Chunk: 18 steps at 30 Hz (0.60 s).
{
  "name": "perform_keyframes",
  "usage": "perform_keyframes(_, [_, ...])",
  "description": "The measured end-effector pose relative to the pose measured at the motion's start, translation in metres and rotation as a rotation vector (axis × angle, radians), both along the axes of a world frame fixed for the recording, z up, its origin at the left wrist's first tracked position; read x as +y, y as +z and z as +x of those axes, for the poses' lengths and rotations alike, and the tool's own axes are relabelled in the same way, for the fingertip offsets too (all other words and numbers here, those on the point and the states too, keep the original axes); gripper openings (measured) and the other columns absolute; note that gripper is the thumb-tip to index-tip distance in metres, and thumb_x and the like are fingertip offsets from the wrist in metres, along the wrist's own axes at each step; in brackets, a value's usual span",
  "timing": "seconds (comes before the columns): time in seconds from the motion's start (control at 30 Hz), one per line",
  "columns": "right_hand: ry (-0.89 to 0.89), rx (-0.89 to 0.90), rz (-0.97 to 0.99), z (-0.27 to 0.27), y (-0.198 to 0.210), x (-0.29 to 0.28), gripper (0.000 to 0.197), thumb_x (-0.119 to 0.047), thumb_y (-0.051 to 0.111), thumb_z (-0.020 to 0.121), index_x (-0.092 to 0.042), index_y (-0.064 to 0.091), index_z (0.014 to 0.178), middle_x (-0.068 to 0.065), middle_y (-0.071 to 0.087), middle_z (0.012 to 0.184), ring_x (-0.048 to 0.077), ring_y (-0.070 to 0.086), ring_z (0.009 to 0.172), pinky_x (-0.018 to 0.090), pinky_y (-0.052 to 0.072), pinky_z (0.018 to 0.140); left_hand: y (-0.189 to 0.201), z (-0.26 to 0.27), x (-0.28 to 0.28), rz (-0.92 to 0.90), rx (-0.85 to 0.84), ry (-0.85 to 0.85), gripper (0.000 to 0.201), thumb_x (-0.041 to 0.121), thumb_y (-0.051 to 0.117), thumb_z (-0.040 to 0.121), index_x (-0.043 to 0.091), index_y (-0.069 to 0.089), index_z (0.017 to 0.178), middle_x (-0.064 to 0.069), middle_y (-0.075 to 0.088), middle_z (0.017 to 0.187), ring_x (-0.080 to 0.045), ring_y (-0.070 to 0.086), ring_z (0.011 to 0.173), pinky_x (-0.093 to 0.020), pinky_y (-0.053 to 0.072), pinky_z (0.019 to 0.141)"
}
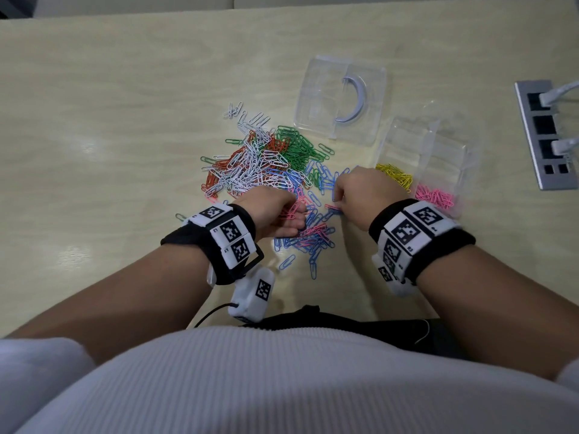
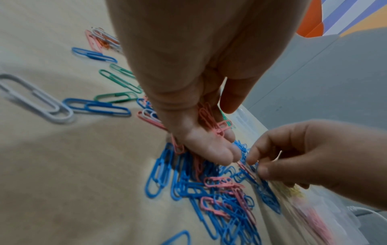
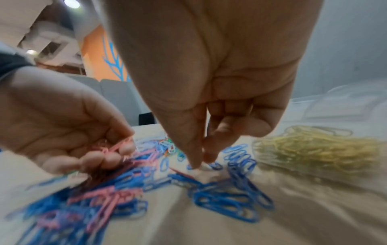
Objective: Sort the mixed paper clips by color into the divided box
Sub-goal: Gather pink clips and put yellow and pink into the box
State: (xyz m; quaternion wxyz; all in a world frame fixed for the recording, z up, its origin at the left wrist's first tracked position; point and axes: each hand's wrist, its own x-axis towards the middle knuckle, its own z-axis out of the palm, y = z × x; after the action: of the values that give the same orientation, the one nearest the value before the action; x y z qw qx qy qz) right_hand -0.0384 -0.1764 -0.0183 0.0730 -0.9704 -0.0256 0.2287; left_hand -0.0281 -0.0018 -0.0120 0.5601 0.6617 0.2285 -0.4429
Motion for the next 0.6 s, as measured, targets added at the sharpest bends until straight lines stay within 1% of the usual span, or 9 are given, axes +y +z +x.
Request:
perform_keyframes(0.07, [0.020, -0.004, -0.013, -0.004, -0.002, -0.001, 0.011, -0.015, 0.057, 0.085, -0.022, 0.062, 0.091, 0.005, 0.062, 0.093, 0.028, 0.060, 0.086, 0.034, 0.052, 0.075, 0.000, 0.000, -0.002, 0.003, -0.002, -0.011, 0.029, 0.018, 0.042, 0.099, 0.006, 0.063, 0.084, -0.007, 0.064, 0.073, -0.015, 0.063, 0.063, -0.026, 0.056, 0.065])
perform_keyframes(0.13, [0.018, -0.012, -0.019, -0.007, -0.003, 0.001, 0.011, -0.016, 0.057, 0.084, -0.022, 0.062, 0.091, 0.004, 0.062, 0.093, 0.028, 0.060, 0.086, 0.034, 0.053, 0.074, 0.001, 0.001, -0.003, 0.006, -0.003, -0.019, 0.029, 0.017, 0.042, 0.099, 0.005, 0.063, 0.084, -0.008, 0.064, 0.073, -0.015, 0.063, 0.061, -0.026, 0.056, 0.061])
perform_keyframes(0.23, [0.012, -0.002, -0.019, -0.008, -0.003, 0.003, 0.014, -0.019, 0.052, 0.086, -0.021, 0.062, 0.096, 0.004, 0.061, 0.100, 0.029, 0.061, 0.092, 0.033, 0.051, 0.073, 0.002, 0.001, -0.006, 0.011, -0.004, -0.023, 0.029, 0.016, 0.041, 0.099, 0.004, 0.063, 0.083, -0.009, 0.064, 0.072, -0.015, 0.063, 0.058, -0.025, 0.056, 0.060])
perform_keyframes(0.33, [0.025, 0.007, 0.002, -0.011, -0.001, 0.004, 0.016, -0.025, 0.051, 0.088, -0.019, 0.059, 0.100, 0.004, 0.057, 0.106, 0.029, 0.060, 0.097, 0.032, 0.044, 0.070, 0.002, 0.000, -0.007, 0.007, -0.006, -0.033, 0.029, 0.017, 0.042, 0.099, 0.004, 0.063, 0.084, -0.009, 0.064, 0.073, -0.015, 0.063, 0.059, -0.025, 0.057, 0.060])
perform_keyframes(0.37, [0.020, 0.003, 0.033, -0.012, 0.001, 0.005, 0.013, -0.027, 0.051, 0.087, -0.021, 0.057, 0.097, 0.003, 0.056, 0.104, 0.029, 0.059, 0.097, 0.033, 0.045, 0.071, 0.002, 0.000, -0.008, 0.005, -0.005, -0.033, 0.029, 0.018, 0.042, 0.099, 0.005, 0.063, 0.084, -0.009, 0.064, 0.074, -0.015, 0.063, 0.060, -0.026, 0.056, 0.061])
perform_keyframes(0.43, [0.001, -0.029, 0.134, -0.014, 0.007, 0.008, 0.003, -0.028, 0.053, 0.084, -0.025, 0.052, 0.084, -0.001, 0.051, 0.092, 0.027, 0.058, 0.090, 0.034, 0.047, 0.071, 0.002, -0.002, -0.008, -0.002, -0.005, -0.036, 0.031, 0.022, 0.041, 0.100, 0.006, 0.062, 0.084, -0.008, 0.064, 0.074, -0.015, 0.063, 0.062, -0.026, 0.056, 0.062])
perform_keyframes(0.47, [0.004, -0.049, 0.176, -0.016, 0.010, 0.010, 0.005, -0.029, 0.053, 0.084, -0.027, 0.050, 0.081, -0.003, 0.048, 0.088, 0.026, 0.057, 0.088, 0.035, 0.047, 0.071, 0.001, -0.003, -0.009, -0.008, -0.003, -0.042, 0.033, 0.024, 0.040, 0.101, 0.006, 0.062, 0.085, -0.007, 0.064, 0.074, -0.015, 0.063, 0.063, -0.026, 0.057, 0.064])
perform_keyframes(0.53, [0.036, -0.067, 0.214, -0.019, 0.015, 0.016, 0.004, -0.031, 0.053, 0.084, -0.027, 0.055, 0.083, -0.004, 0.050, 0.089, 0.024, 0.057, 0.089, 0.034, 0.046, 0.072, 0.001, -0.004, -0.011, -0.020, 0.003, -0.049, 0.033, 0.025, 0.039, 0.101, 0.006, 0.061, 0.087, -0.008, 0.065, 0.076, -0.016, 0.063, 0.065, -0.027, 0.057, 0.064])
perform_keyframes(0.6, [0.077, -0.082, 0.220, -0.022, 0.017, 0.021, 0.010, -0.031, 0.052, 0.086, -0.025, 0.060, 0.090, 0.000, 0.055, 0.096, 0.024, 0.056, 0.092, 0.033, 0.043, 0.071, 0.002, -0.005, -0.012, -0.029, 0.013, -0.036, 0.028, 0.024, 0.041, 0.101, 0.005, 0.060, 0.092, -0.011, 0.065, 0.080, -0.016, 0.064, 0.064, -0.027, 0.058, 0.062])
